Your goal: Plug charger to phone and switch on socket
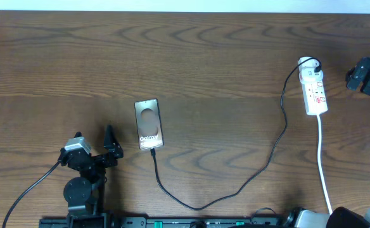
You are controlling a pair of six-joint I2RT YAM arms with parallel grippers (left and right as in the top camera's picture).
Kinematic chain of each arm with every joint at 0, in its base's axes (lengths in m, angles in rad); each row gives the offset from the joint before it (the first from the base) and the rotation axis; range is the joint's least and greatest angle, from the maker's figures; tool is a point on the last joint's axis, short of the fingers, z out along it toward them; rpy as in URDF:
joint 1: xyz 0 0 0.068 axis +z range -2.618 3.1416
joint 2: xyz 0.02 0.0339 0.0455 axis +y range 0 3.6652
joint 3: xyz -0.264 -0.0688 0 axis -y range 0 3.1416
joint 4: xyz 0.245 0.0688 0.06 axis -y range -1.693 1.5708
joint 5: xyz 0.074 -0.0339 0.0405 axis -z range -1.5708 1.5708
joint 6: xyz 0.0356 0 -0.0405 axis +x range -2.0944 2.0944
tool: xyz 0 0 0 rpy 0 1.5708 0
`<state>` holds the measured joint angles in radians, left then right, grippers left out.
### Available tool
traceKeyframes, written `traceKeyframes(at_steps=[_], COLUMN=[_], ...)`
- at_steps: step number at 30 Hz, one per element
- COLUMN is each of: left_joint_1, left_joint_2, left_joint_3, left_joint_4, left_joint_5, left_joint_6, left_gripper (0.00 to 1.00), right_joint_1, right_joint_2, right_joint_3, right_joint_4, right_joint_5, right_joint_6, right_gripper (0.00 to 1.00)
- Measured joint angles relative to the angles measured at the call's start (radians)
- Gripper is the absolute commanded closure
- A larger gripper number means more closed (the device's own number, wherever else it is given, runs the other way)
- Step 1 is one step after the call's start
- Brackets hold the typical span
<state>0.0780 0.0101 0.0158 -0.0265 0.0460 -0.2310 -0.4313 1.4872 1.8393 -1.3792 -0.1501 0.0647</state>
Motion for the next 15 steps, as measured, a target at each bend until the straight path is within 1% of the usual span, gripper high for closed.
traceKeyframes(at_steps=[6,8,9,11,15], left_joint_1=[0.000,0.000,0.000,0.000,0.000], left_joint_2=[0.000,0.000,0.000,0.000,0.000], left_joint_3=[0.000,0.000,0.000,0.001,0.002], left_joint_4=[0.000,0.000,0.000,-0.002,-0.003], left_joint_5=[0.000,0.000,0.000,0.000,-0.001], left_joint_6=[0.000,0.000,0.000,0.000,0.000], left_gripper=[0.09,0.09,0.09,0.09,0.09], right_joint_1=[0.002,0.009,0.018,0.056,0.179], right_joint_2=[-0.005,-0.020,-0.036,-0.086,-0.219], right_joint_3=[-0.001,-0.010,-0.025,-0.085,-0.297], right_joint_4=[0.020,0.053,0.088,0.210,0.525], right_joint_5=[0.019,0.024,0.024,0.022,0.021], right_joint_6=[0.000,0.000,0.000,0.001,-0.012], right_gripper=[0.01,0.01,0.01,0.01,0.01])
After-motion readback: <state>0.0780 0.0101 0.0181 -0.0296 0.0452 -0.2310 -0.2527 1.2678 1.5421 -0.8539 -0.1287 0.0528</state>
